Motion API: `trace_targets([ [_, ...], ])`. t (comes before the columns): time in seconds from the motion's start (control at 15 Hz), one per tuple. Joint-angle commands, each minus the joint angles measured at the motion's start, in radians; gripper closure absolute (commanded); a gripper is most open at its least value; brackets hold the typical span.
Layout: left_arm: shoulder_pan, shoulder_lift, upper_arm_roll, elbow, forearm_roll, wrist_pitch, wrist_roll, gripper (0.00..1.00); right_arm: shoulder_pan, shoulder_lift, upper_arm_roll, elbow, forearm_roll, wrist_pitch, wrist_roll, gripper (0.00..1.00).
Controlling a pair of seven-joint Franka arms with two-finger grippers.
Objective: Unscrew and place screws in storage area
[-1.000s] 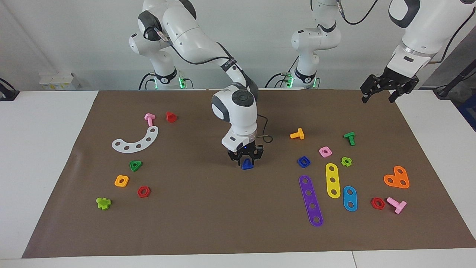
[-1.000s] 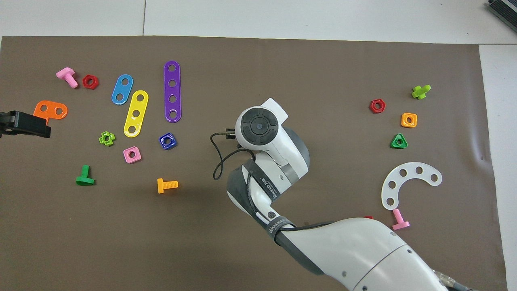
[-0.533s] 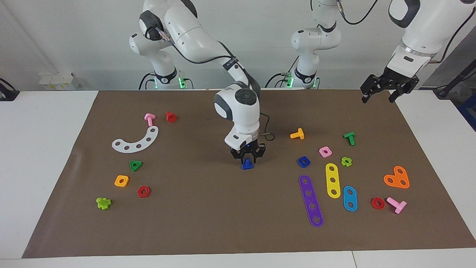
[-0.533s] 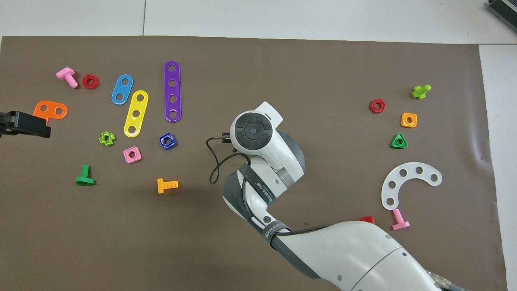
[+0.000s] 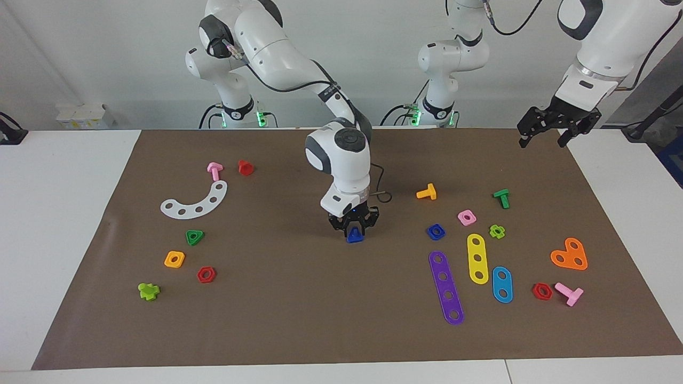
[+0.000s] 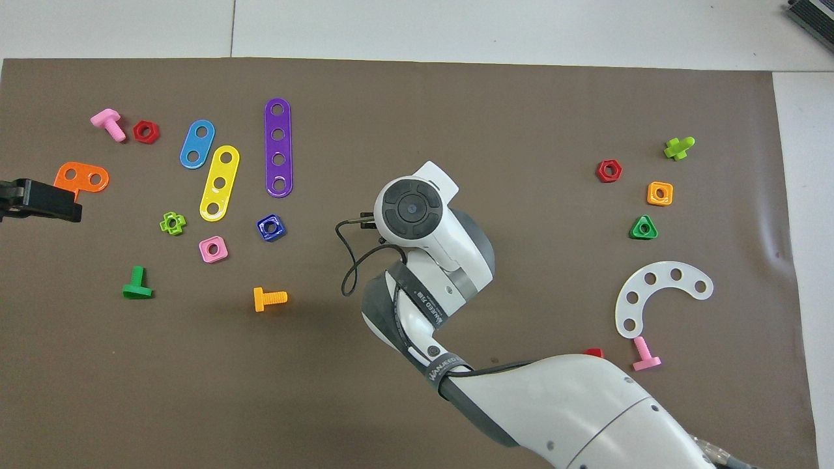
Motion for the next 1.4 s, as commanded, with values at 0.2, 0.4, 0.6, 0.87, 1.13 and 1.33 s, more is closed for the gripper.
trace_targets([
  [0.2, 0.008, -0.032, -0.001, -0.036, -0.008, 0.014, 0.009, 0.0, -0.004, 0.001, 0.005, -0.017, -0.011, 0.03, -0.016, 0.58],
  [0.4, 0.009, -0.032, -0.001, -0.037, -0.008, 0.014, 0.007, 0.0, -0.002, 0.001, 0.005, -0.027, -0.011, 0.03, -0.016, 0.58],
  [0.6, 0.009, -0.032, -0.001, -0.037, -0.008, 0.014, 0.009, 0.0, -0.002, 0.001, 0.005, -0.027, -0.011, 0.027, -0.017, 0.6],
  [0.87, 0.009, -0.032, -0.001, -0.037, -0.008, 0.014, 0.007, 0.0, -0.007, -0.001, 0.005, -0.02, -0.013, 0.027, -0.019, 1.0],
  [1.13, 0.009, -0.032, -0.001, -0.036, -0.008, 0.014, 0.009, 0.0, -0.013, -0.004, 0.005, 0.015, 0.006, 0.002, -0.02, 1.0],
  [1.33, 0.009, -0.032, -0.001, -0.036, -0.01, 0.014, 0.007, 0.0, -0.059, -0.086, 0.004, 0.004, 0.006, -0.076, -0.022, 1.0],
])
